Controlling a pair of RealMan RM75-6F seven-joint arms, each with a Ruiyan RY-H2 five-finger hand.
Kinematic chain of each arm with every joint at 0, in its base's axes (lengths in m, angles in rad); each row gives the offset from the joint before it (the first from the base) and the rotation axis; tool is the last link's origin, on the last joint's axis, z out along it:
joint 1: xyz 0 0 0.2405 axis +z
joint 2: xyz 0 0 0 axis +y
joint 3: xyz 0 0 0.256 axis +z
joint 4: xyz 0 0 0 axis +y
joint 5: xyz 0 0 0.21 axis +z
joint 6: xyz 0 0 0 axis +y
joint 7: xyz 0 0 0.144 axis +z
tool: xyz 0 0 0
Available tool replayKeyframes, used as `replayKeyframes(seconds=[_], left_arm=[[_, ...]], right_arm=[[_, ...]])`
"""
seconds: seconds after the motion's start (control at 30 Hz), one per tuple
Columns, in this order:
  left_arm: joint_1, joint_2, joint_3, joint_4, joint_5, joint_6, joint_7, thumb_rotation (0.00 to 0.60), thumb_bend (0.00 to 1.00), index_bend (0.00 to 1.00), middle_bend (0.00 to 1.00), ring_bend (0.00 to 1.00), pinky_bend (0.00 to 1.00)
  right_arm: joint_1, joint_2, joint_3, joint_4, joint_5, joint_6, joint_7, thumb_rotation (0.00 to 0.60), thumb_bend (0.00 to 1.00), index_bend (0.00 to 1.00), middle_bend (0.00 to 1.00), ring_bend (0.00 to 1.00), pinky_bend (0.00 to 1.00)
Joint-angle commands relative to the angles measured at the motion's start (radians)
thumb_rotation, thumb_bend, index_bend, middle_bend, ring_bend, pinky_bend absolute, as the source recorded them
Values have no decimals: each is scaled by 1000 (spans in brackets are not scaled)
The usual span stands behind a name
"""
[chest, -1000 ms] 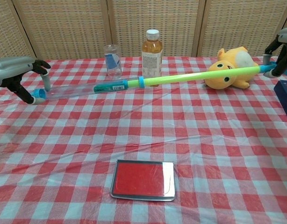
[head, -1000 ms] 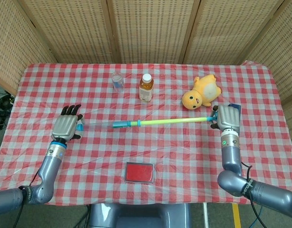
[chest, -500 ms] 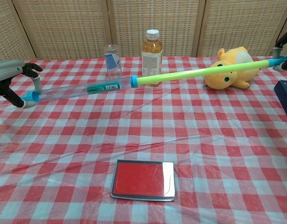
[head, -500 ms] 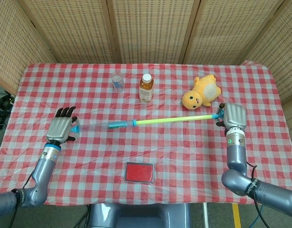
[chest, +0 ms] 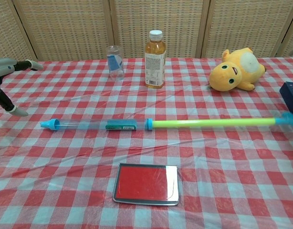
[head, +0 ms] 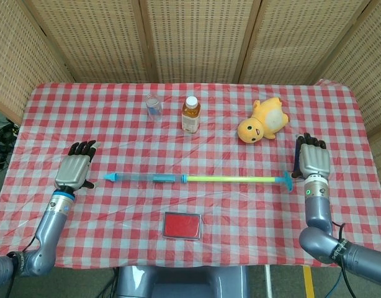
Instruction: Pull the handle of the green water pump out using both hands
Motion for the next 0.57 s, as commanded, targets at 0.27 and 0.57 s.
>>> replayKeyframes(seconds=[0.27,0.57], left_arm=[[162,52,111,-3,382,219,-196,600,97,33,0,0,0],[337,90,217,28,518,380,-248,600,97,0,0,0,0]], right_arm=[[-186,30,-133,-58,-487,180,263,600,155,0,0,0,0],[-404,-10,-336,91,-973,422,556,600,155,0,0,0,0]])
